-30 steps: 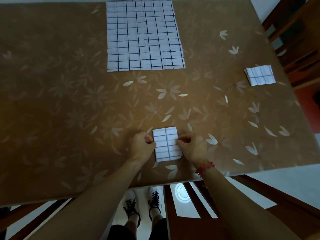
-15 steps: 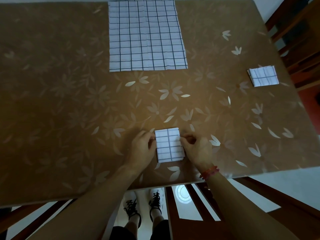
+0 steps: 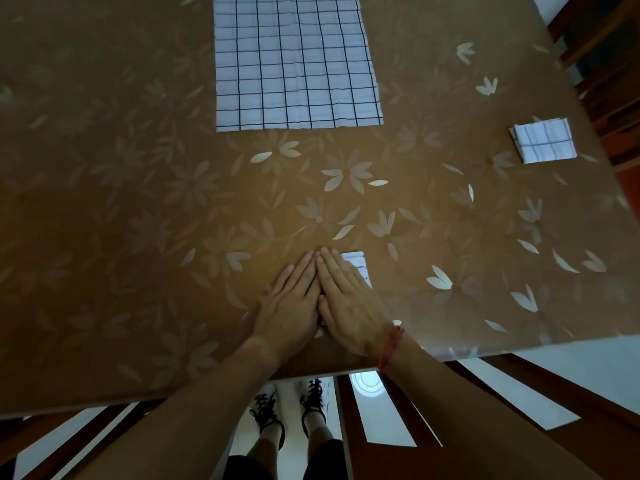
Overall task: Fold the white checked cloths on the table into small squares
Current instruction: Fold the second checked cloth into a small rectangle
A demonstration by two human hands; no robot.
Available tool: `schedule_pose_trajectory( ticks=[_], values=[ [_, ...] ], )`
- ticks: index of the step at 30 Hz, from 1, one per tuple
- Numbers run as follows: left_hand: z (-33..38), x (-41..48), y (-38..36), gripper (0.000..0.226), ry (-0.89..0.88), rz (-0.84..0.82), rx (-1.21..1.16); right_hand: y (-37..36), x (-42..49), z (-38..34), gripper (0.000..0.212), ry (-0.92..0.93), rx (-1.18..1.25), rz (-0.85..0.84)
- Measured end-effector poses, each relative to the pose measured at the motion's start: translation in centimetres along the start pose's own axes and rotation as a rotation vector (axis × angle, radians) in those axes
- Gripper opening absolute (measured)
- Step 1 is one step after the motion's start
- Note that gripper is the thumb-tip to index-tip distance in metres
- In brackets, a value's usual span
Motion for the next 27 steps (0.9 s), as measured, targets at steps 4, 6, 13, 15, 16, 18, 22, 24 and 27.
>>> schedule_pose_trajectory(
  ticks=[4, 6, 13, 15, 16, 18, 22, 24, 27],
  values=[
    [-0.3, -0.1, -0.2, 0.061, -0.007, 0.005, 0.044, -0.7, 0.0, 0.6, 0.061, -0.006, -0.091, -0.081],
    [-0.3, -0.1, -0.1, 0.058, -0.007, 0.012, 0.044, -0.4, -0.5, 1.5, 0.064, -0.029, -0.139, -0.113],
    [-0.2, 0.2, 0.5, 0.057, -0.017, 0.030, 0.057, 0.8, -2.1, 4.5, 0.067, -0.064, -0.319, -0.193],
    [0.1, -0.3, 0.6, 0.058, -0.032, 0.035, 0.062, 0.6, -1.9, 4.3, 0.068, -0.074, -0.333, -0.195],
    [0.4, -0.9, 0.5, 0.058, -0.060, 0.029, 0.064, 0.6, -2.0, 4.3, 0.068, -0.077, -0.339, -0.202],
    [0.9, -2.9, 0.2, 0.060, -0.157, 0.002, 0.086, 0.8, -2.1, 4.2, 0.069, -0.079, -0.356, -0.207],
    [0.8, -5.3, 0.2, 0.069, -0.238, -0.078, 0.158, 1.1, -2.0, 4.0, 0.074, -0.060, -0.394, -0.254],
    [0.8, -5.2, 0.4, 0.070, -0.220, -0.083, 0.168, 1.2, -2.4, 4.5, 0.078, -0.033, -0.415, -0.288],
    [1.0, -5.1, 0.7, 0.070, -0.202, -0.105, 0.150, 1.5, -3.3, 5.3, 0.081, 0.021, -0.442, -0.349]
  ],
)
Point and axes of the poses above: each hand's wrist, its own x-axis towards the middle knuckle, its own y-axis out of the back of the hand, z = x × y, the point moved 5 cm from there along x, towards the middle knuckle, and after that the axes turned 5 degrees about y, right-handed, at the moved point
